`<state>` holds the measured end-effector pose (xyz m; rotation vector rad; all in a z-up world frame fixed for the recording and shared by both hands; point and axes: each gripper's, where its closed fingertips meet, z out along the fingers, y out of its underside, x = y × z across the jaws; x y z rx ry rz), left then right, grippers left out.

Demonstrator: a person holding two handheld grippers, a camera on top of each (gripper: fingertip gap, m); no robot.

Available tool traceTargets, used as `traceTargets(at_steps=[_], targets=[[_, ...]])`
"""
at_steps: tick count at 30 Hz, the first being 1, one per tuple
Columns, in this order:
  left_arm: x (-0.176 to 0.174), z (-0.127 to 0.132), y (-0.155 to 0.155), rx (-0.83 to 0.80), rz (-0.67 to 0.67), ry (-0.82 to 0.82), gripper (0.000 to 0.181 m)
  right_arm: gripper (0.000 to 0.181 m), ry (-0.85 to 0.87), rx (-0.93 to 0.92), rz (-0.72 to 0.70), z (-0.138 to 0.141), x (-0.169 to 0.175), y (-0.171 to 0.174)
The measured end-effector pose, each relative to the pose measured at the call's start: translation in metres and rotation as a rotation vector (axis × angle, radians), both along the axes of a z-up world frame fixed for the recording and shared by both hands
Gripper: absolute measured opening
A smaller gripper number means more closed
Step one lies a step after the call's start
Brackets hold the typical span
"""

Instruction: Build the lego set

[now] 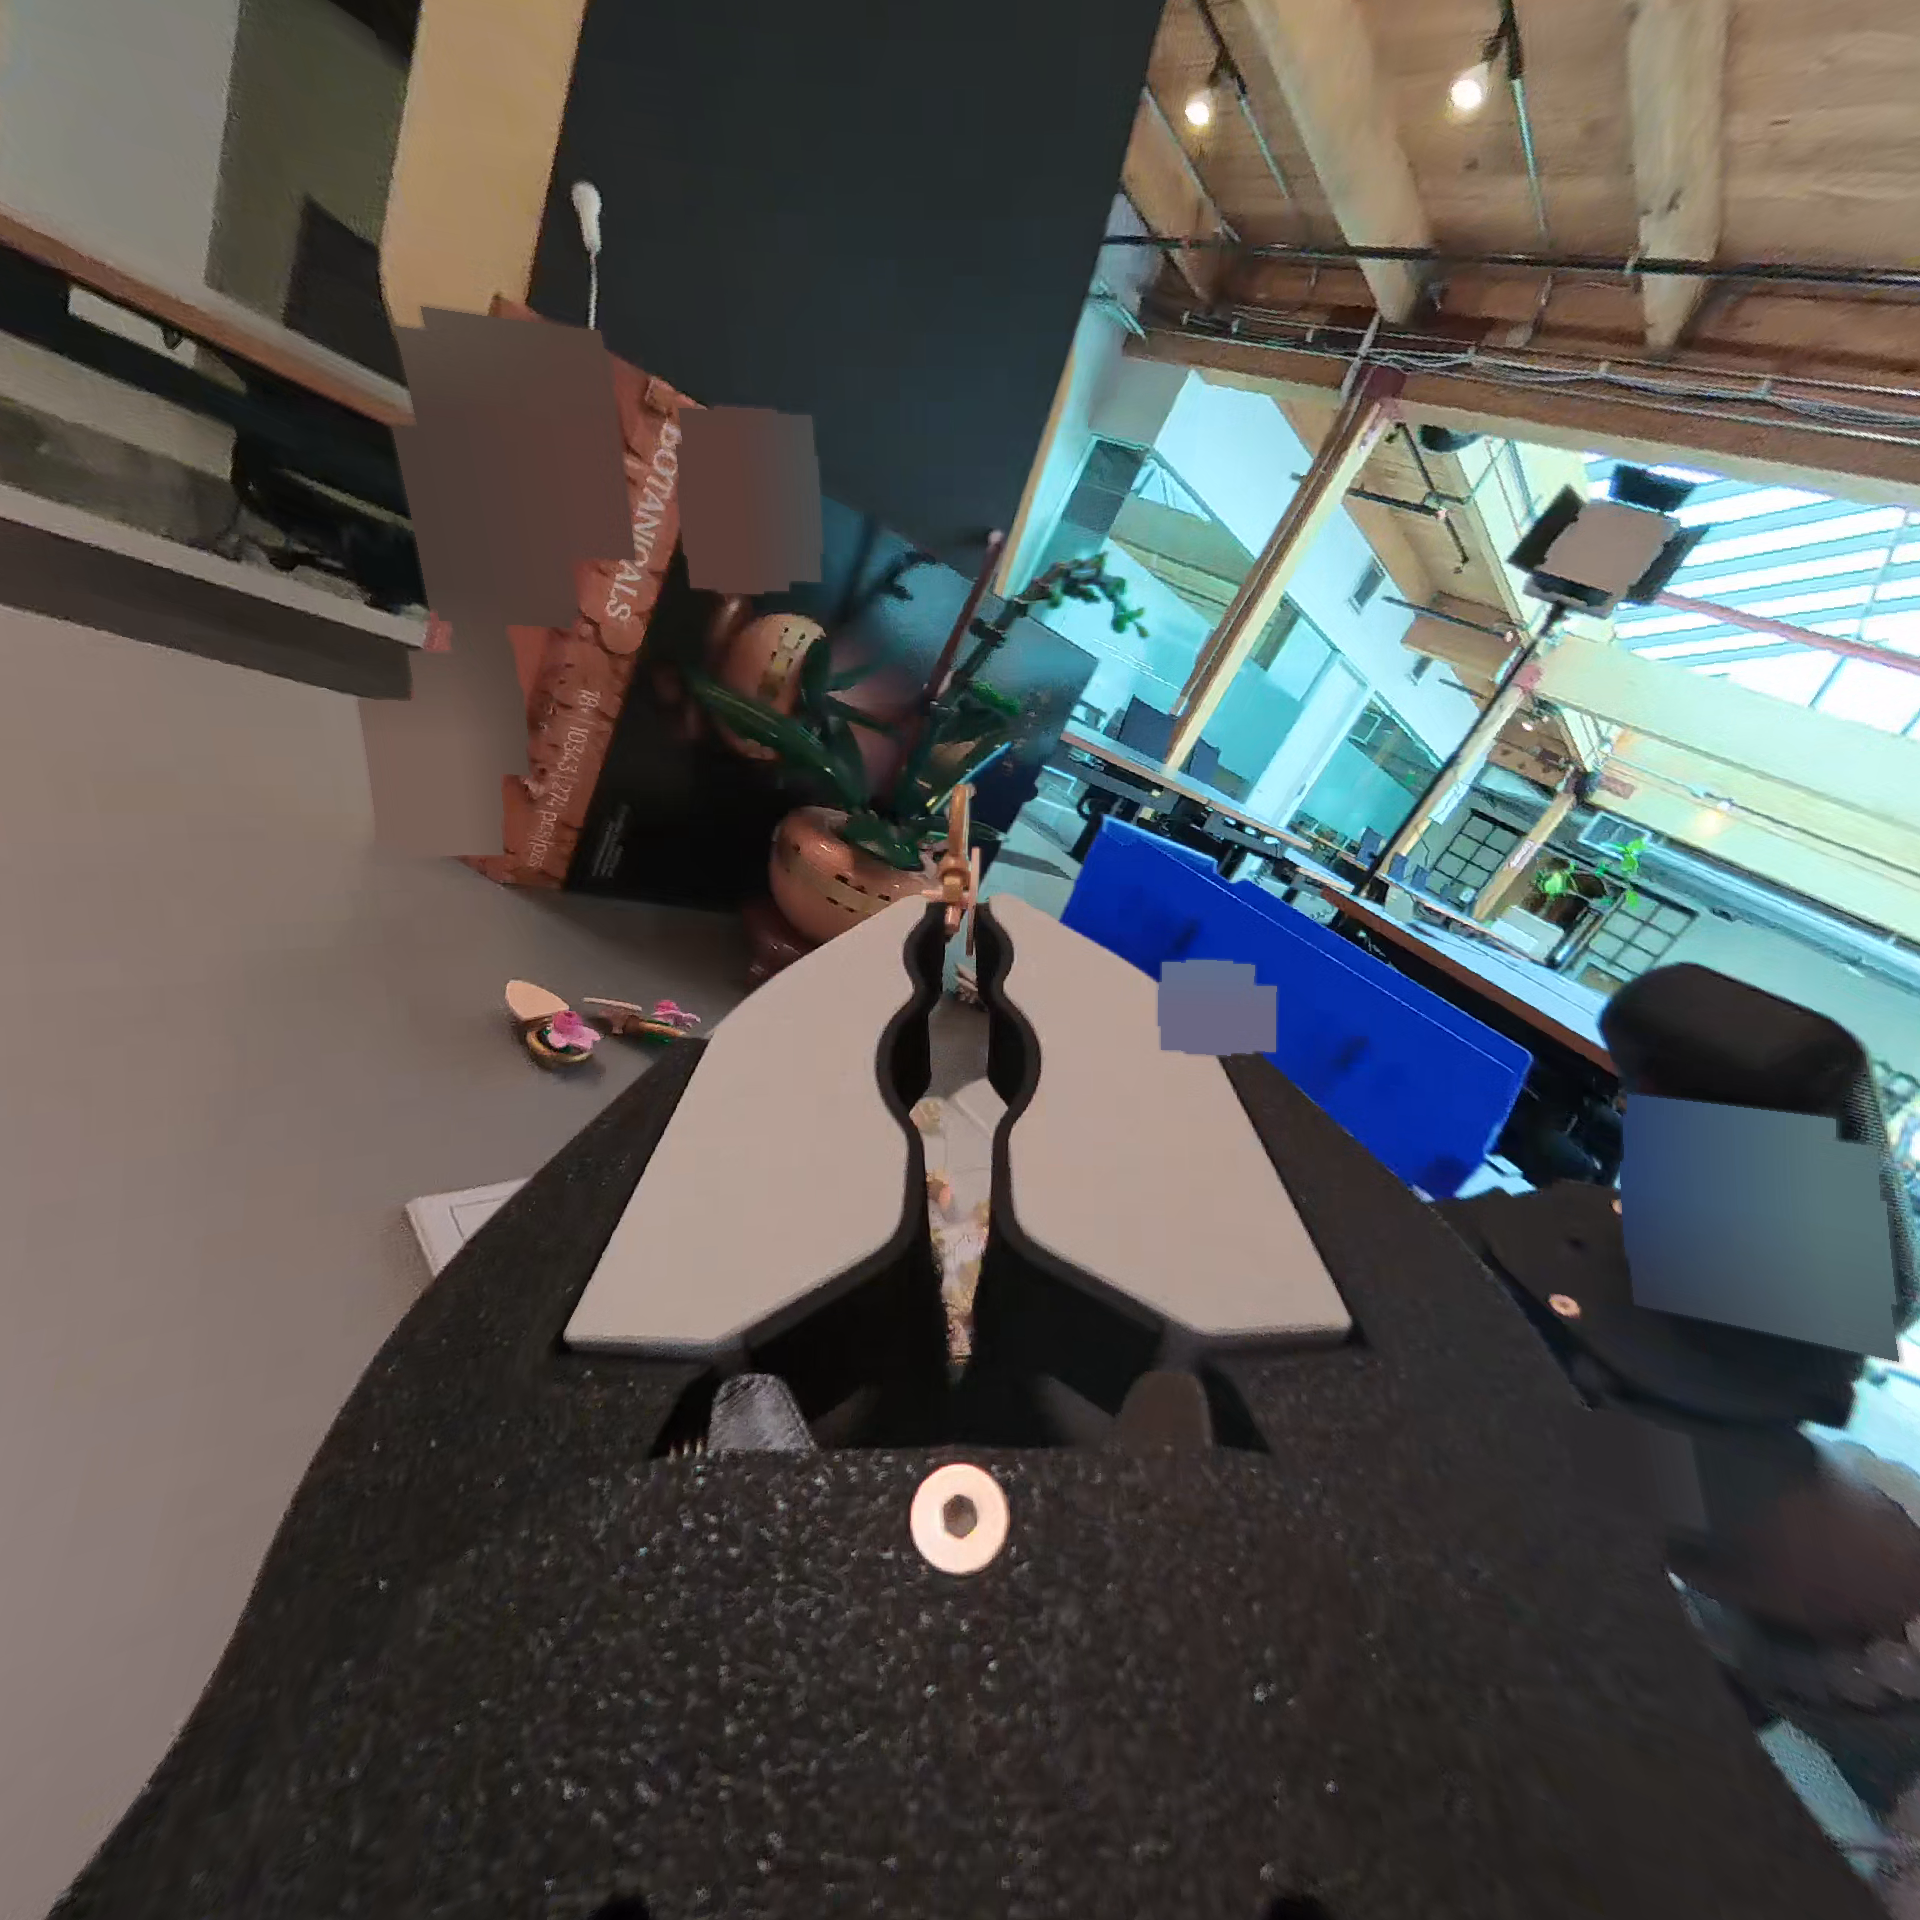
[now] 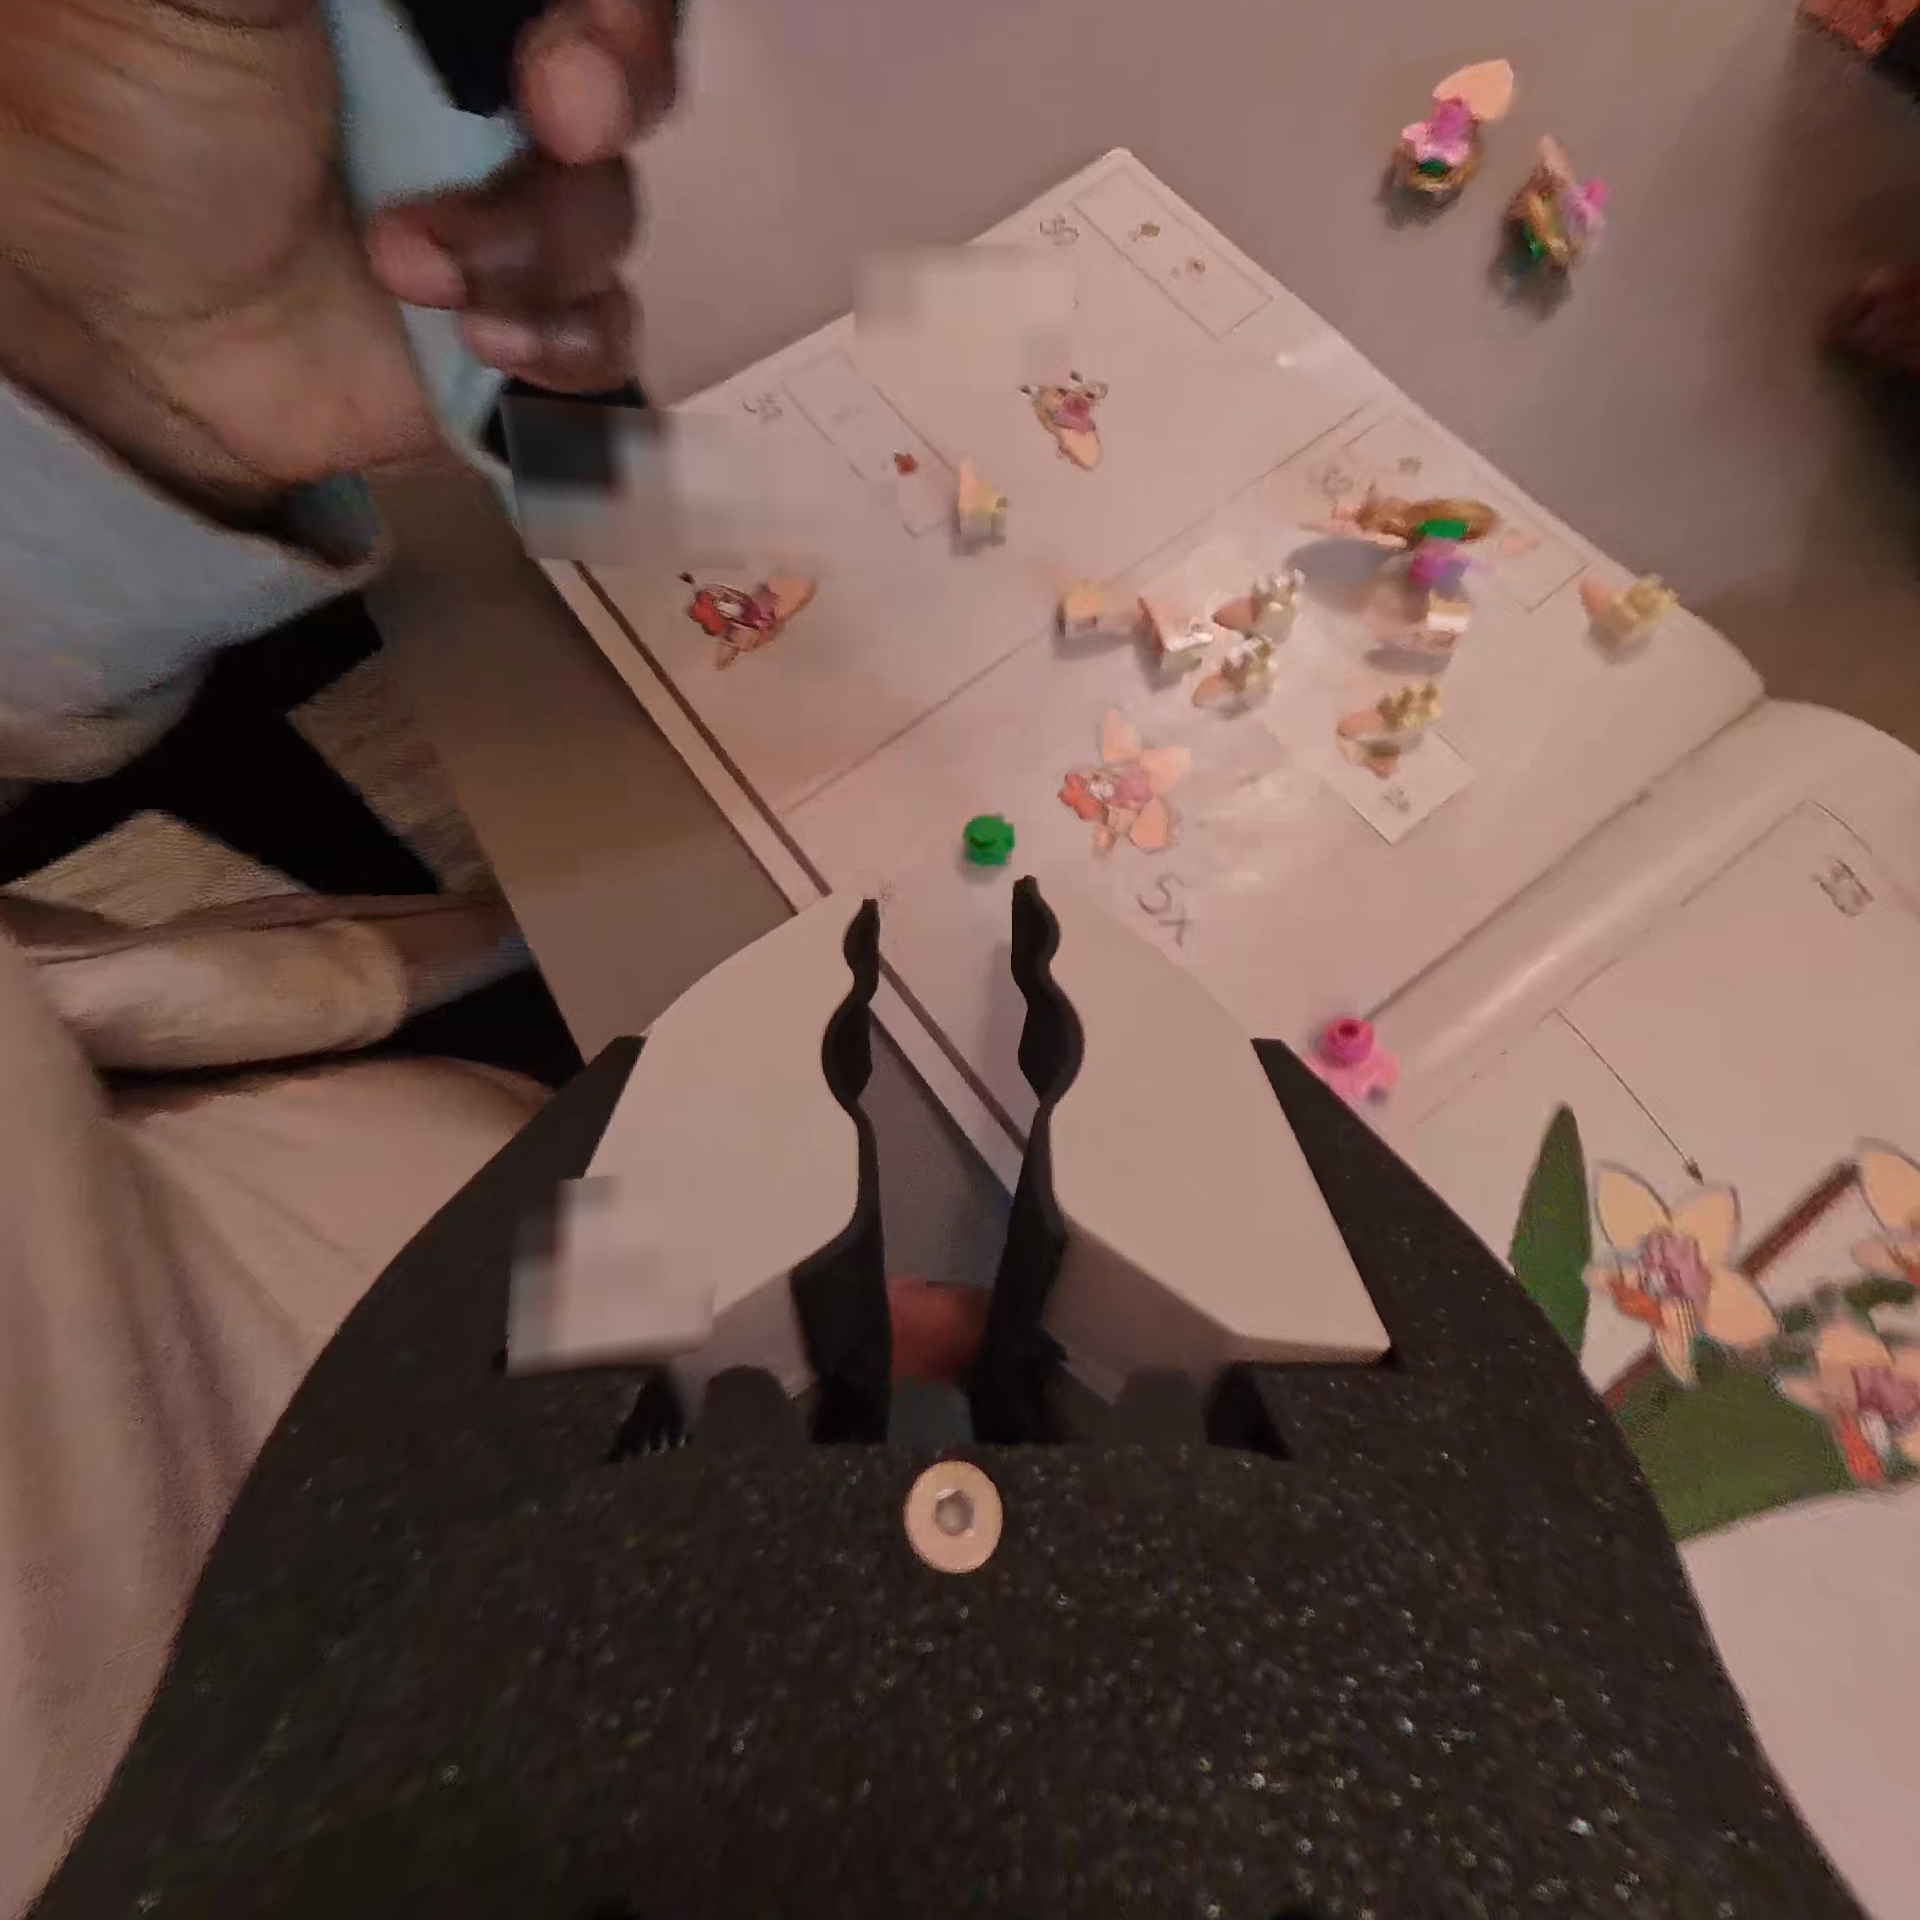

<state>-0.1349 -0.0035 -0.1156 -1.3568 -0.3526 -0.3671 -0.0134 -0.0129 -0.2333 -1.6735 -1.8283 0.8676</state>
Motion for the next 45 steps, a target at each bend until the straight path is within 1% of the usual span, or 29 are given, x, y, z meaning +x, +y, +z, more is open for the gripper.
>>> traceTargets(at_steps=[1,2,3,5,7,9,11,12,15,18,22,24,27,29,30,32,34,36,38,40,43,45], targets=[[0.004,0.002,-0.008,0.004,-0.006,0.023,0.005,0.021,0.022,0.026,-0.043,0.0,0.001,0.003],[0.006,0.003,-0.016,0.0,-0.003,0.056,0.005,0.017,0.051,0.03,-0.054,0.004,-0.003,-0.001],[0.009,0.003,-0.022,-0.005,0.003,0.088,0.005,0.017,0.046,0.033,-0.032,0.004,-0.006,-0.009],[0.016,0.004,-0.032,0.008,-0.013,0.084,0.005,0.017,-0.005,0.083,-0.049,-0.001,-0.011,-0.013],[0.023,0.009,-0.042,0.039,-0.05,0.066,0.005,0.018,-0.053,0.104,-0.099,-0.006,-0.01,-0.014],[0.023,0.01,-0.05,0.031,-0.023,0.135,0.005,0.014,-0.073,0.162,-0.09,-0.006,-0.007,-0.015],[0.02,0.014,-0.055,0.042,0.006,0.174,0.005,0.015,-0.13,0.215,-0.121,-0.005,0.0,-0.007],[0.02,0.017,-0.057,0.056,0.002,0.171,0.005,0.018,-0.132,0.207,-0.125,-0.004,0.001,-0.005],[0.019,0.012,-0.054,0.038,-0.029,0.144,0.005,0.022,-0.109,0.133,-0.142,-0.002,0.0,0.0],[0.022,0.005,-0.049,0.013,-0.066,0.107,0.005,0.022,-0.11,0.02,-0.119,-0.007,-0.004,-0.002],[0.024,0.001,-0.045,-0.01,-0.076,0.131,0.005,0.022,-0.113,0.0,-0.086,-0.009,-0.01,-0.002],[0.024,-0.001,-0.044,-0.018,-0.072,0.139,0.005,0.022,-0.117,0.007,-0.015,-0.008,-0.016,-0.004],[0.023,-0.004,-0.042,-0.019,-0.096,0.099,0.005,0.02,-0.123,0.031,0.165,-0.006,-0.029,-0.008],[0.021,-0.007,-0.042,-0.024,-0.097,0.084,0.005,0.02,-0.155,0.038,0.311,-0.008,-0.034,-0.017],[0.02,-0.008,-0.041,-0.029,-0.092,0.088,0.005,0.023,-0.17,0.052,0.328,-0.008,-0.035,-0.016],[0.017,-0.009,-0.041,-0.041,-0.08,0.104,0.005,0.024,-0.154,0.091,0.324,-0.001,-0.033,-0.013],[0.017,-0.01,-0.04,-0.05,-0.084,0.116,0.005,0.024,-0.094,0.097,0.266,0.008,-0.027,-0.011],[0.021,-0.015,-0.038,-0.066,-0.125,0.097,0.005,0.015,-0.041,0.11,0.214,0.013,-0.021,-0.011],[0.029,-0.02,-0.034,-0.083,-0.19,0.045,0.005,0.013,-0.021,0.155,0.187,0.011,-0.018,-0.009],[0.033,-0.024,-0.032,-0.099,-0.214,0.033,0.005,0.014,-0.064,0.183,0.156,0.005,-0.016,-0.001],[0.04,-0.027,-0.03,-0.139,-0.224,0.095,0.005,0.015,-0.083,0.126,0.157,-0.002,-0.021,-0.002],[0.043,-0.028,-0.03,-0.146,-0.228,0.124,0.005,0.015,-0.093,0.122,0.168,-0.005,-0.023,0.0]])
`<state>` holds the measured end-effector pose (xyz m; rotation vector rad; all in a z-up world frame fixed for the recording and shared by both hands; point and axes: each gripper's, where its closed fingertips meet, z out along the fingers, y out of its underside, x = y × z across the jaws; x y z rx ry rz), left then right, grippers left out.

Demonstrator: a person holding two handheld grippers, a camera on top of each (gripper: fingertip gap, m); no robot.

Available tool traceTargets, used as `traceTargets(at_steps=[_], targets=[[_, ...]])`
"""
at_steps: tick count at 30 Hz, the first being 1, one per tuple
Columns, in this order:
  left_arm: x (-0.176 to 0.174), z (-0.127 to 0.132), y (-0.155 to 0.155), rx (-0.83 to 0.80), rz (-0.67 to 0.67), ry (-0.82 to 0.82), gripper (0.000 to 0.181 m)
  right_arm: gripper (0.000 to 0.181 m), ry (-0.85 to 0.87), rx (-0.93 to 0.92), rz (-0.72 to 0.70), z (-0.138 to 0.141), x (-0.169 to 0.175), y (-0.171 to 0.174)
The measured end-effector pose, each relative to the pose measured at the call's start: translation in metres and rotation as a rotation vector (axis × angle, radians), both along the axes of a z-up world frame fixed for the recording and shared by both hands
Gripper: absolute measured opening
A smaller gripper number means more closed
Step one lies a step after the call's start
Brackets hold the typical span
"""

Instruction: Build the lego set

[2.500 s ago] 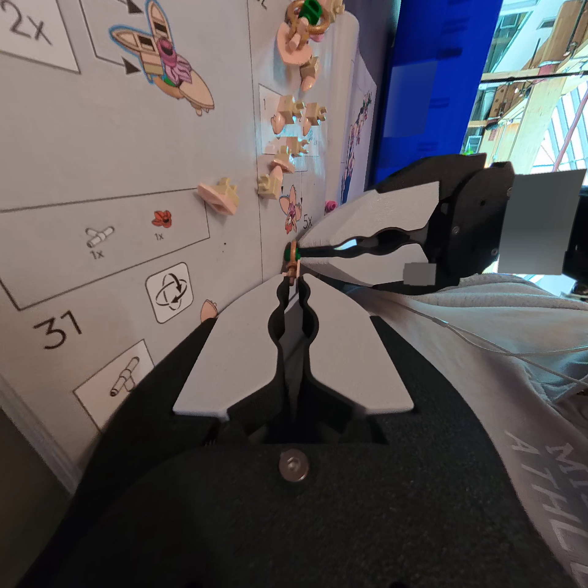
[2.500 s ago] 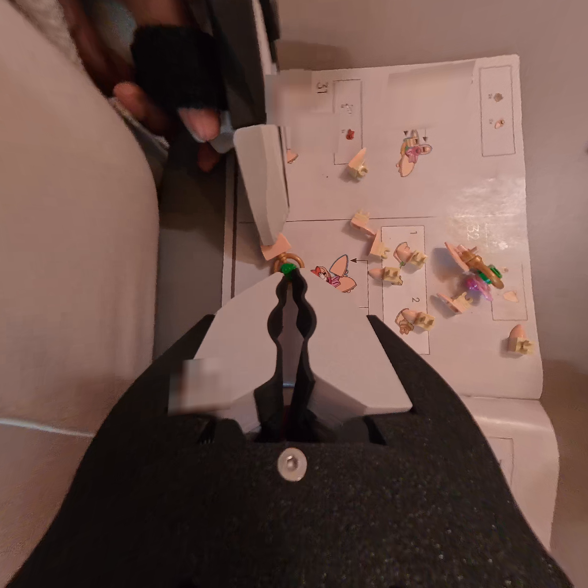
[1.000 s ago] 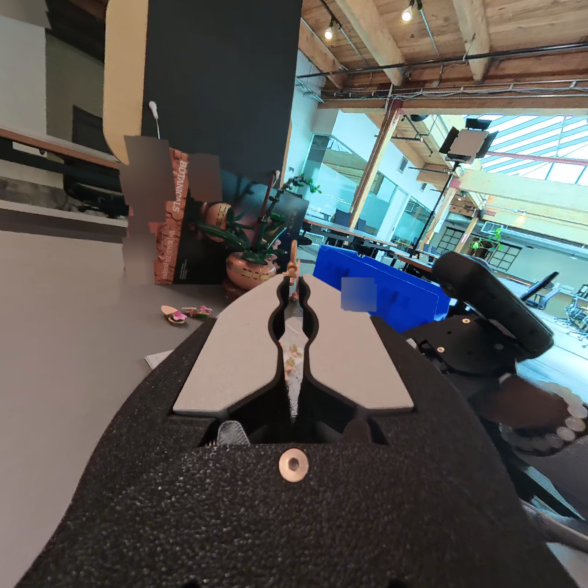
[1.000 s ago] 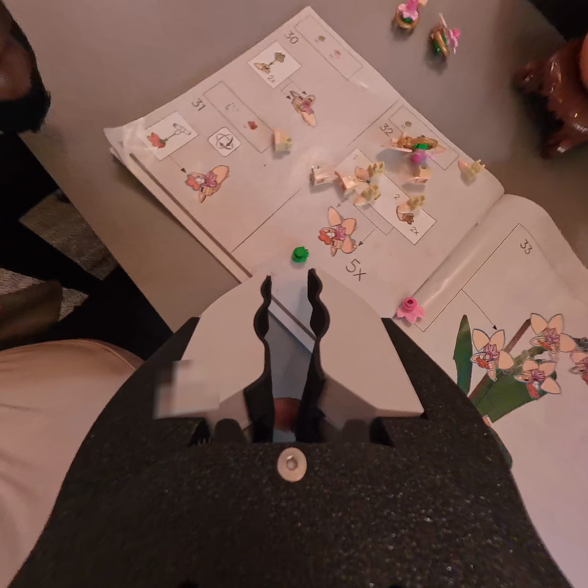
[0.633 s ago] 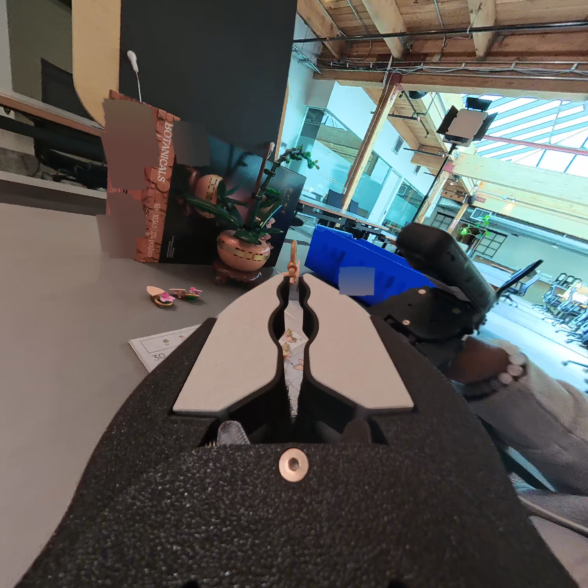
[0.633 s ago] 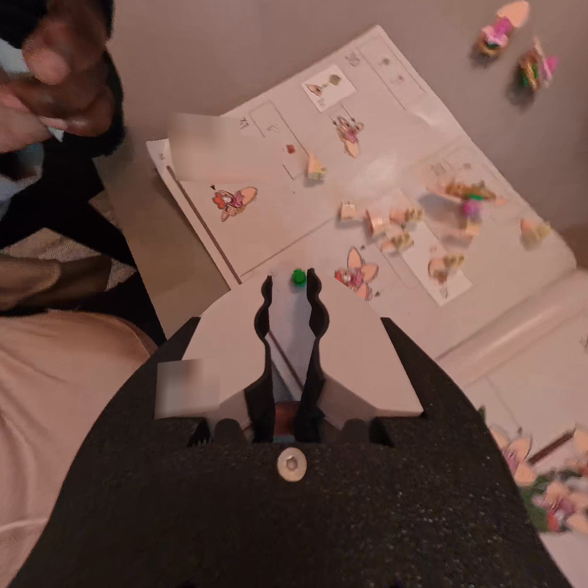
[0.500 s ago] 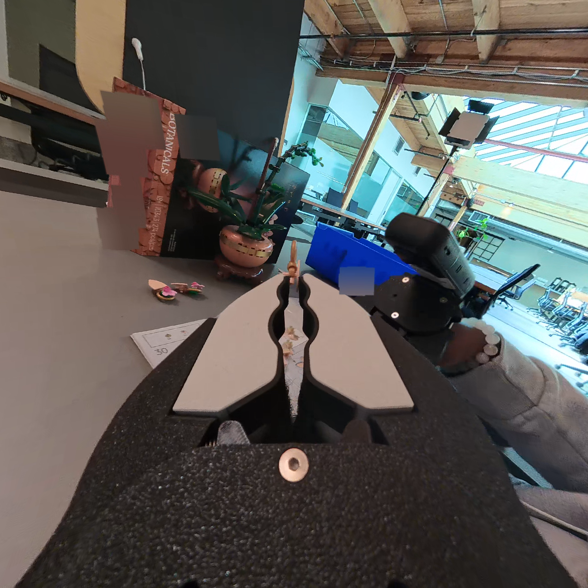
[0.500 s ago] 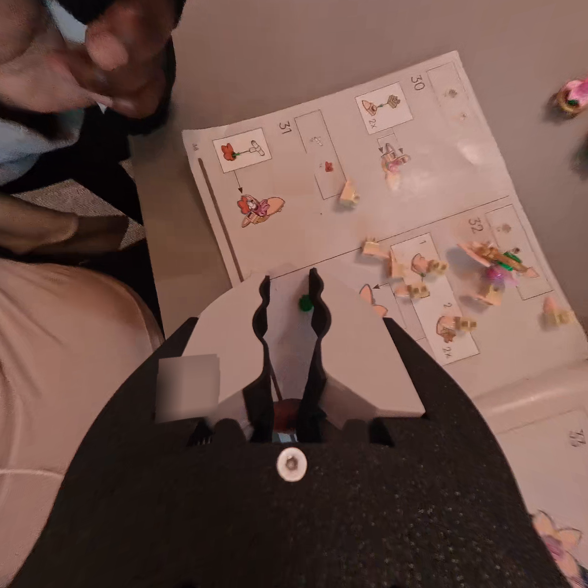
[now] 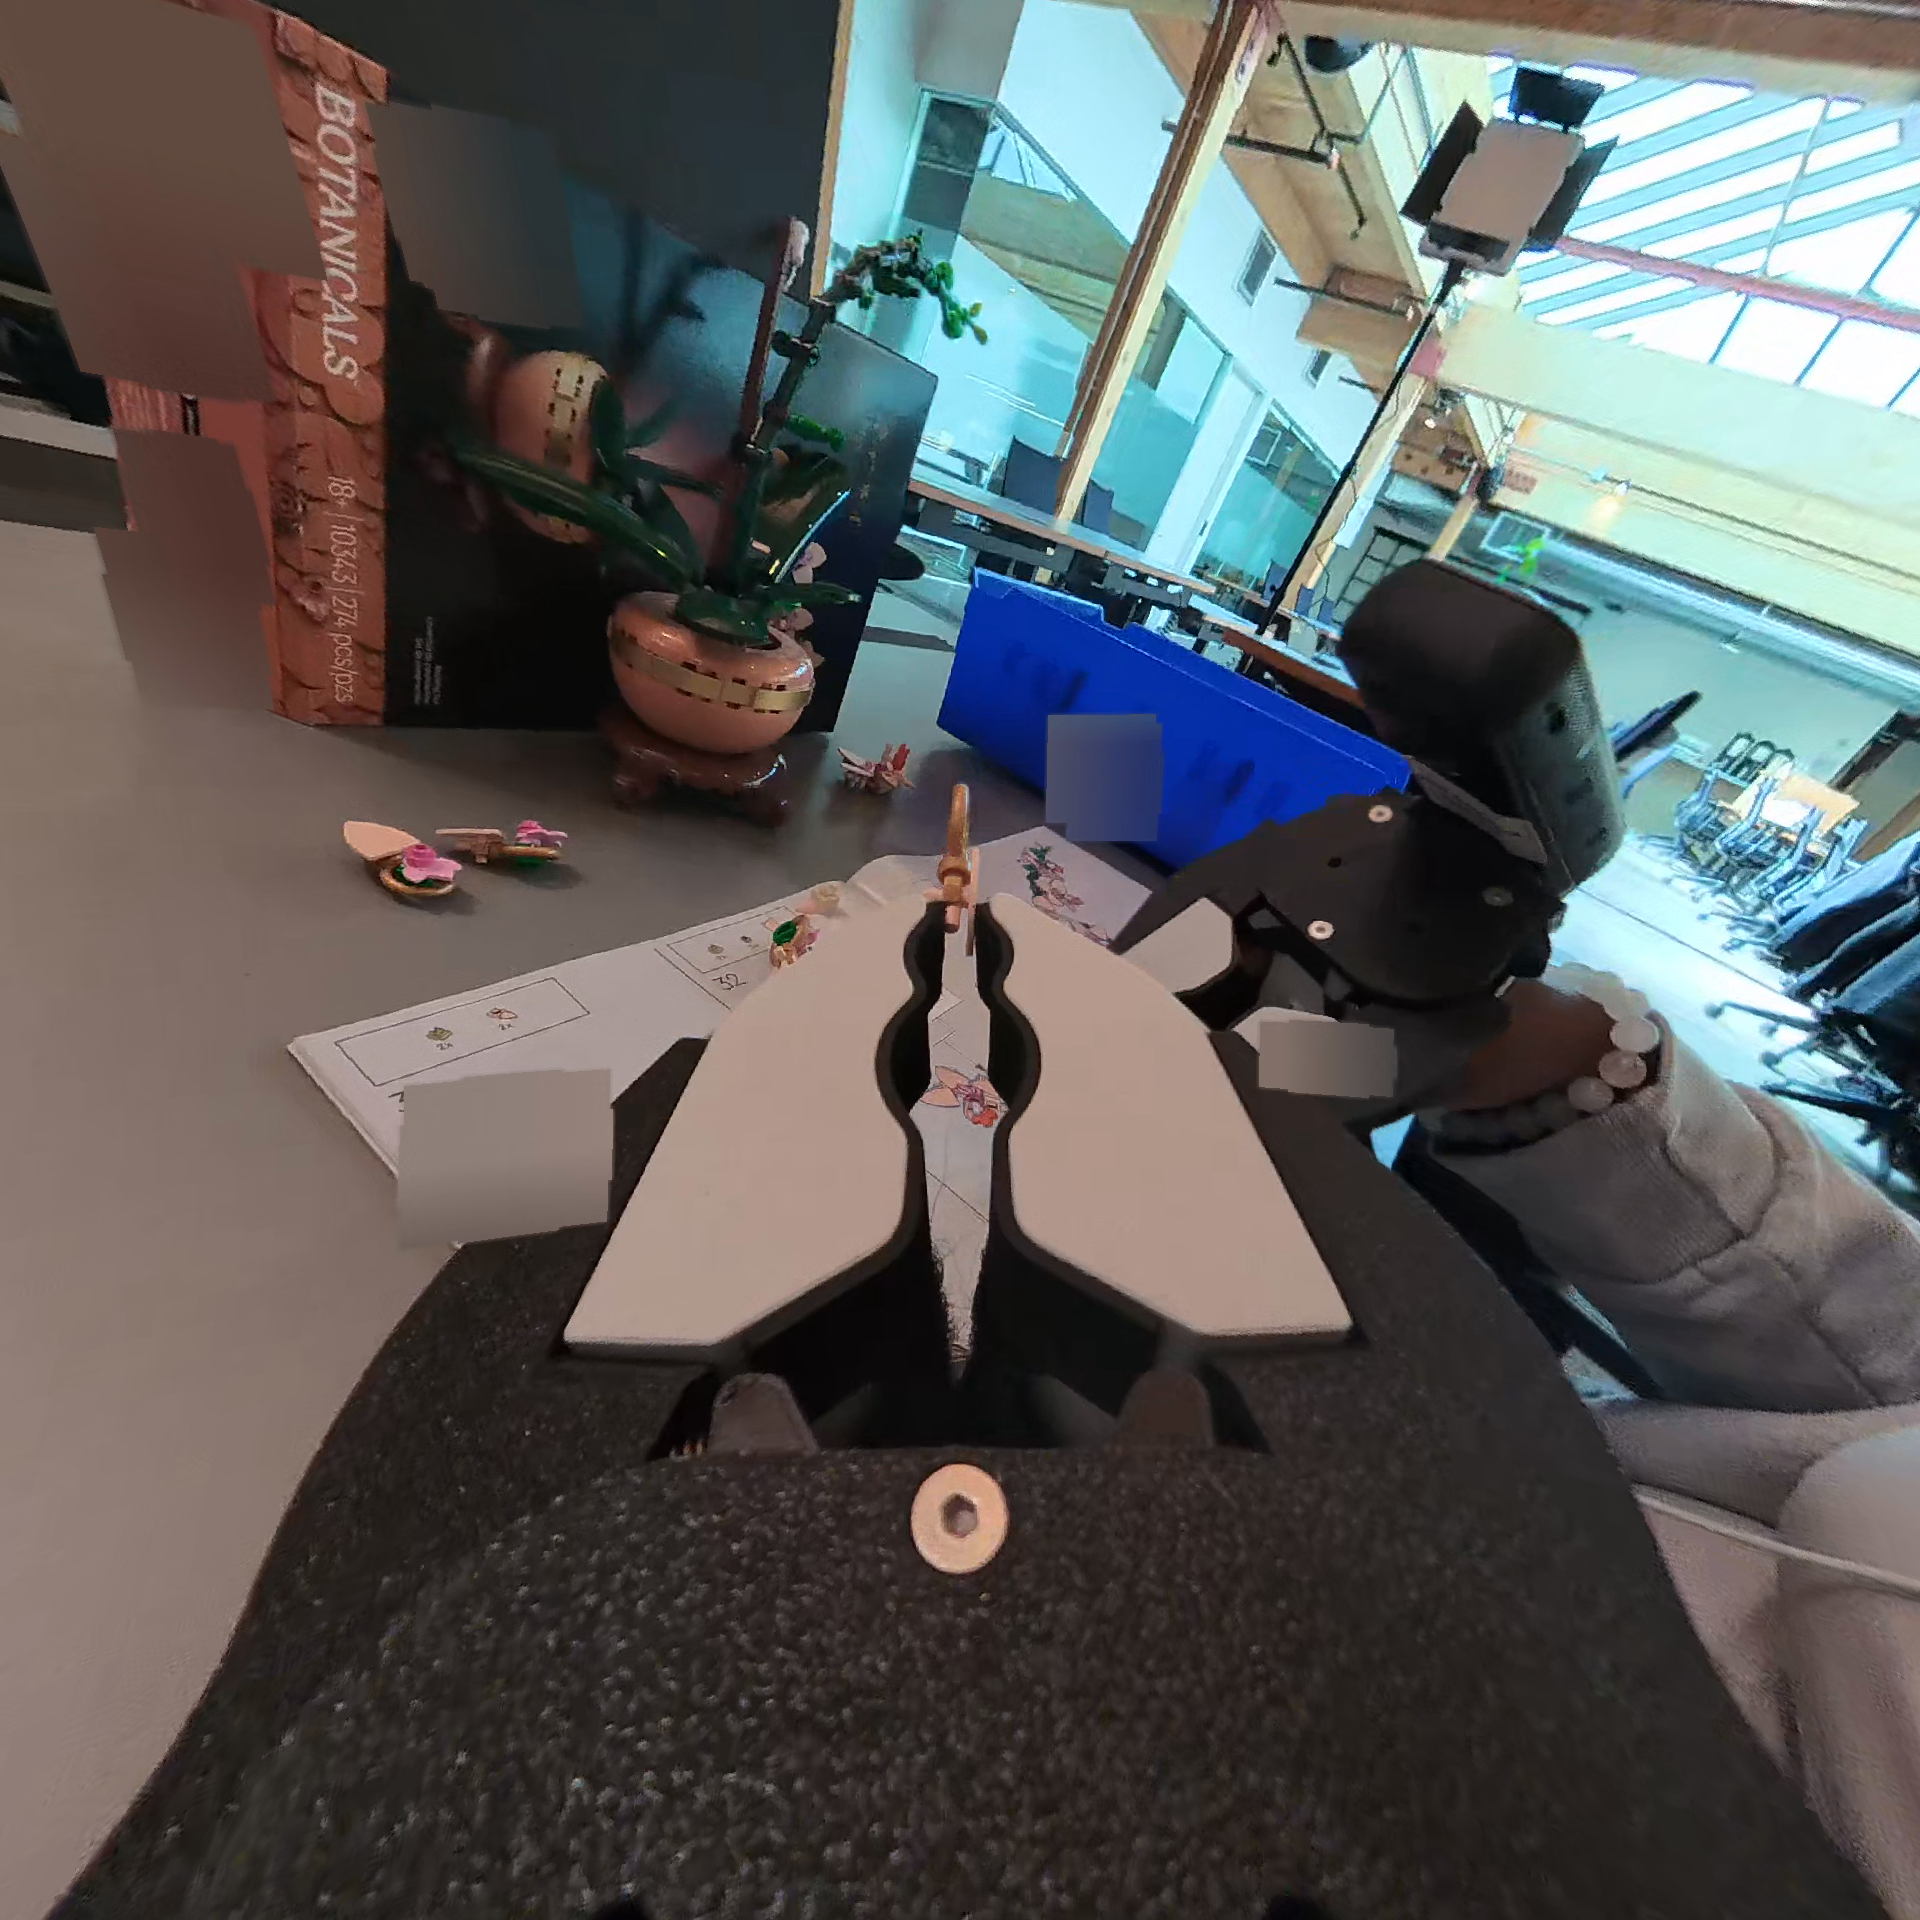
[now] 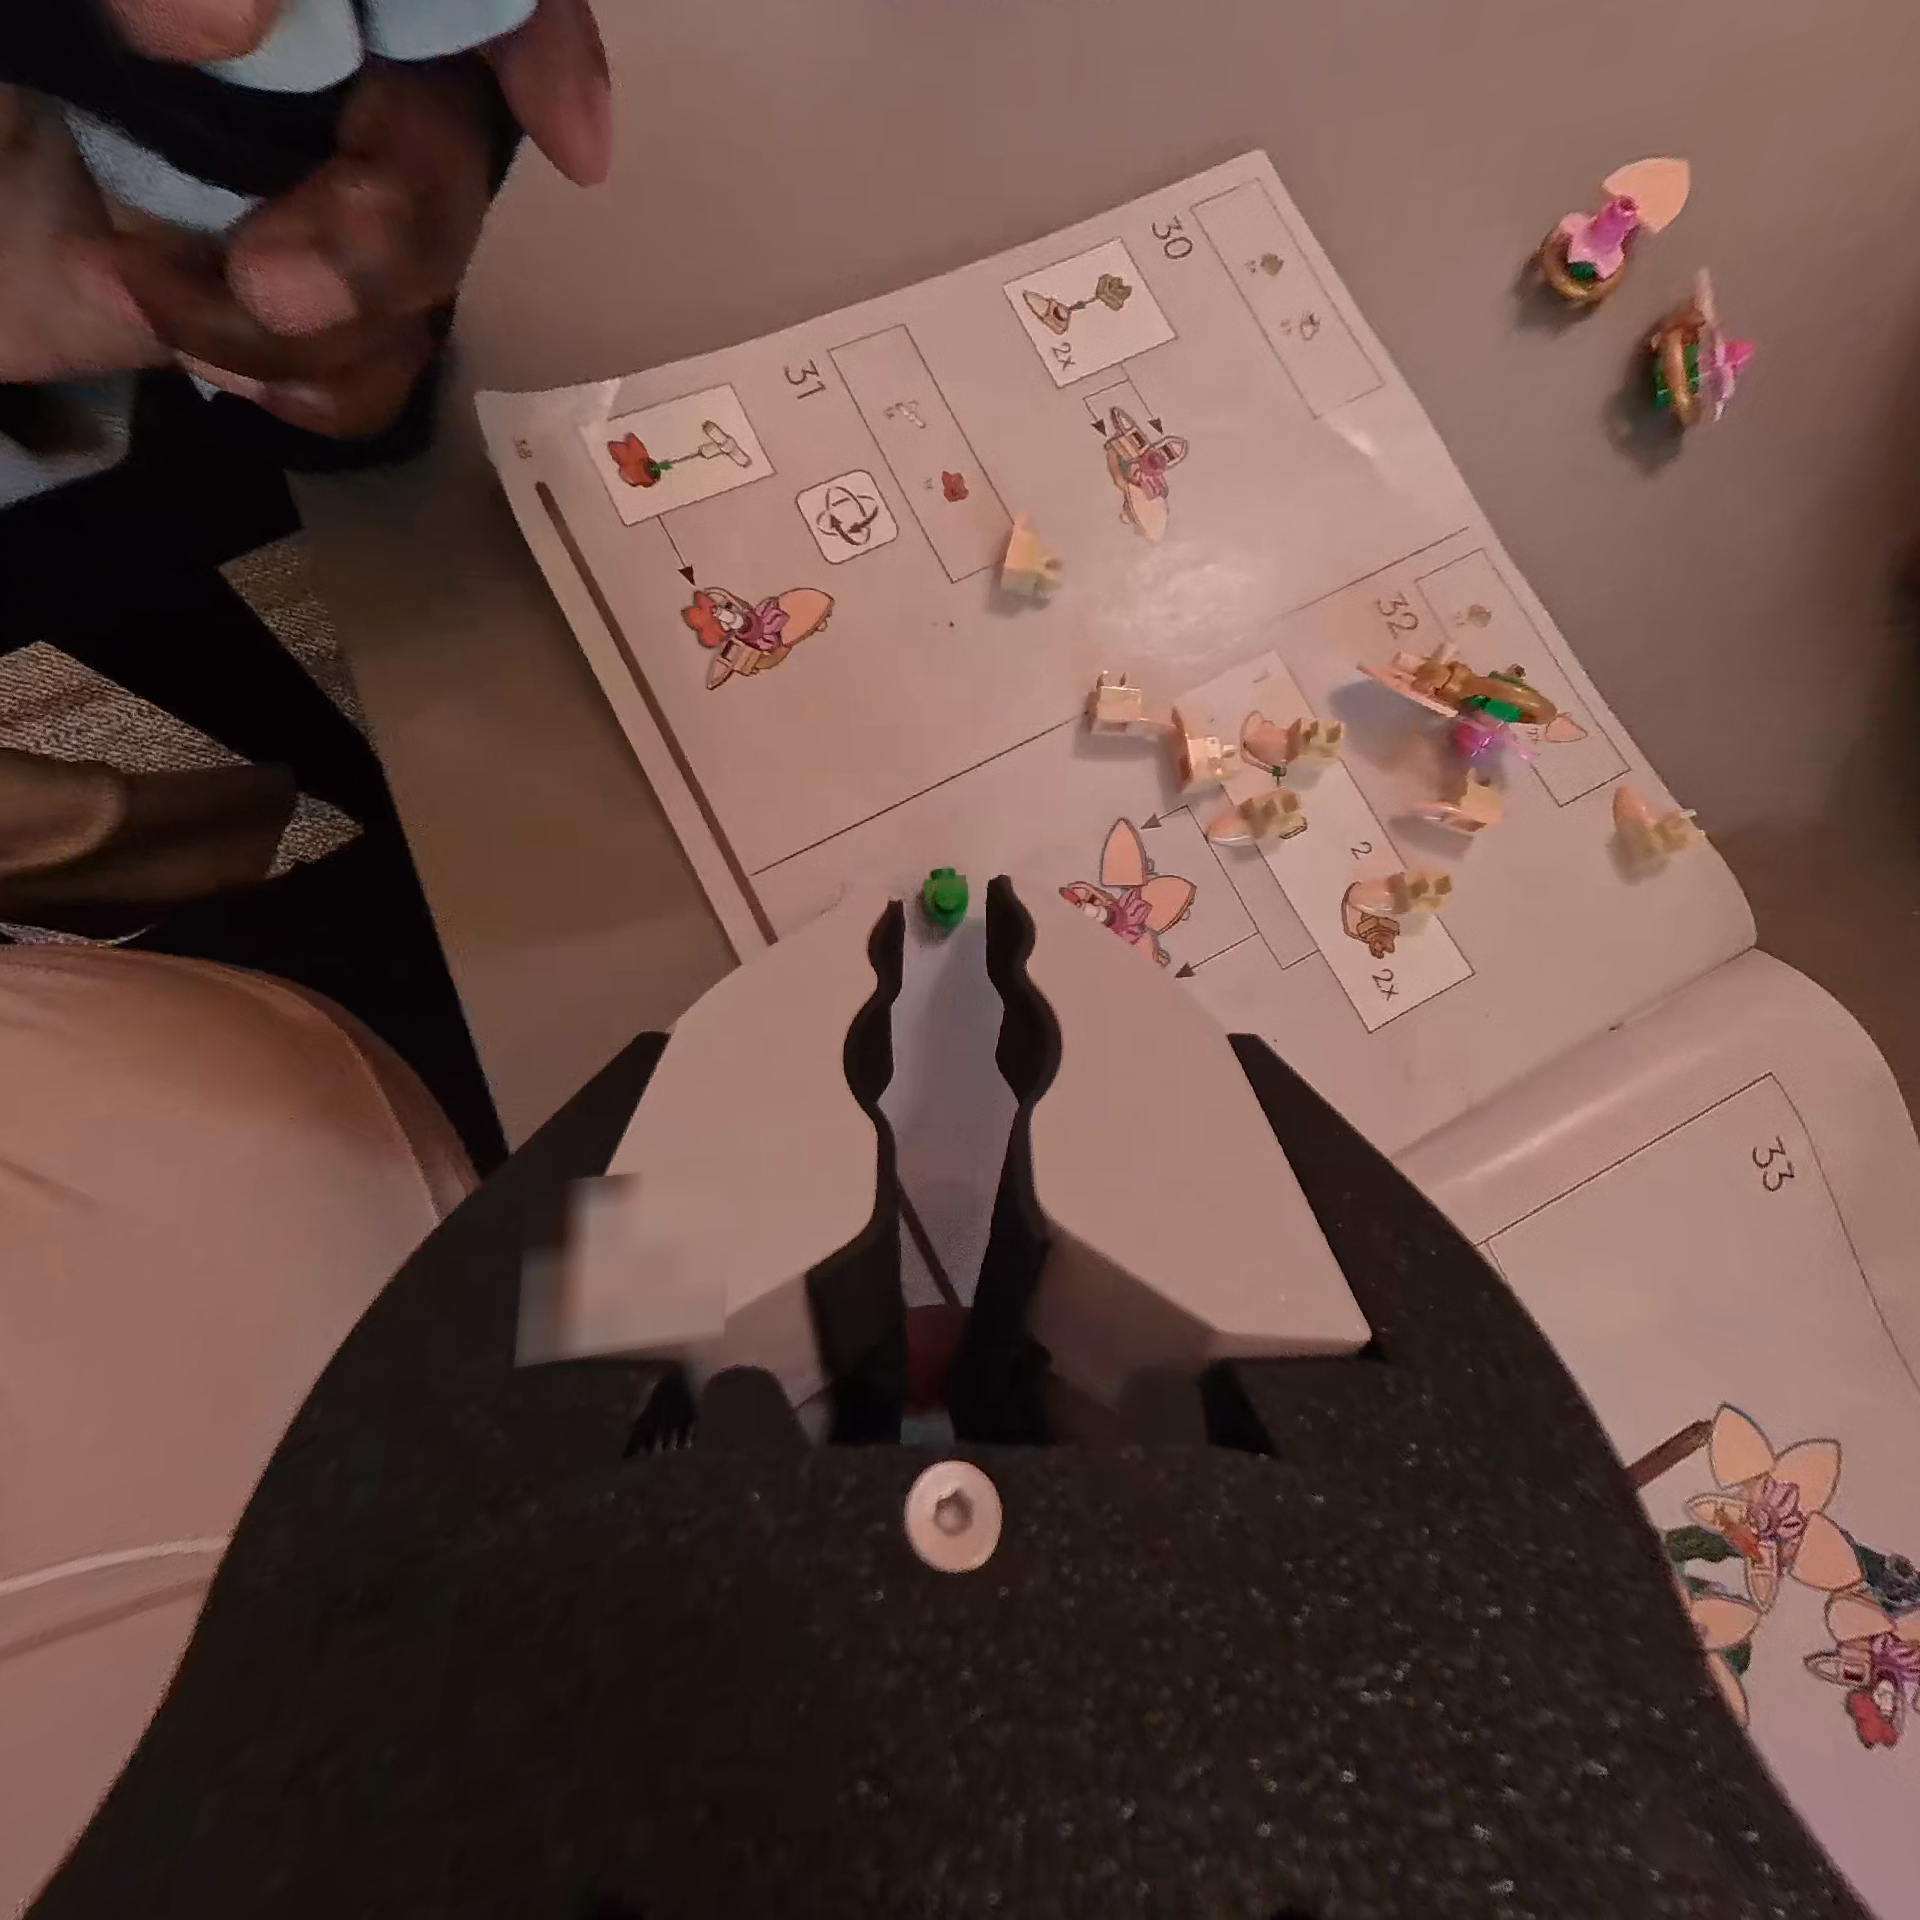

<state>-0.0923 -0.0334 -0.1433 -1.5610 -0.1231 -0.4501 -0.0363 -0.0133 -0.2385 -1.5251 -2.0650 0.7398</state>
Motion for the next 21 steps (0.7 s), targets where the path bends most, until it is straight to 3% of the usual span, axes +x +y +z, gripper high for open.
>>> traceTargets(at_steps=[7,11,15,18,21], targets=[[0.01,-0.011,-0.002,-0.103,-0.125,-0.099,0.005,0.008,0.006,-0.098,0.08,-0.003,-0.005,-0.005],[0.021,-0.015,-0.007,-0.175,-0.249,-0.259,0.005,0.008,0.046,-0.053,0.255,0.004,0.003,-0.011],[0.036,-0.037,-0.017,-0.416,-0.435,-0.531,0.005,0.008,0.077,0.103,0.474,0.01,0.009,-0.006],[0.027,-0.055,-0.025,-0.643,-0.372,-0.539,0.005,0.008,0.106,0.138,0.583,0.016,0.013,-0.002],[0.03,-0.058,-0.026,-0.786,-0.343,-0.58,0.005,0.008,0.199,0.122,0.619,0.03,0.011,-0.001]])
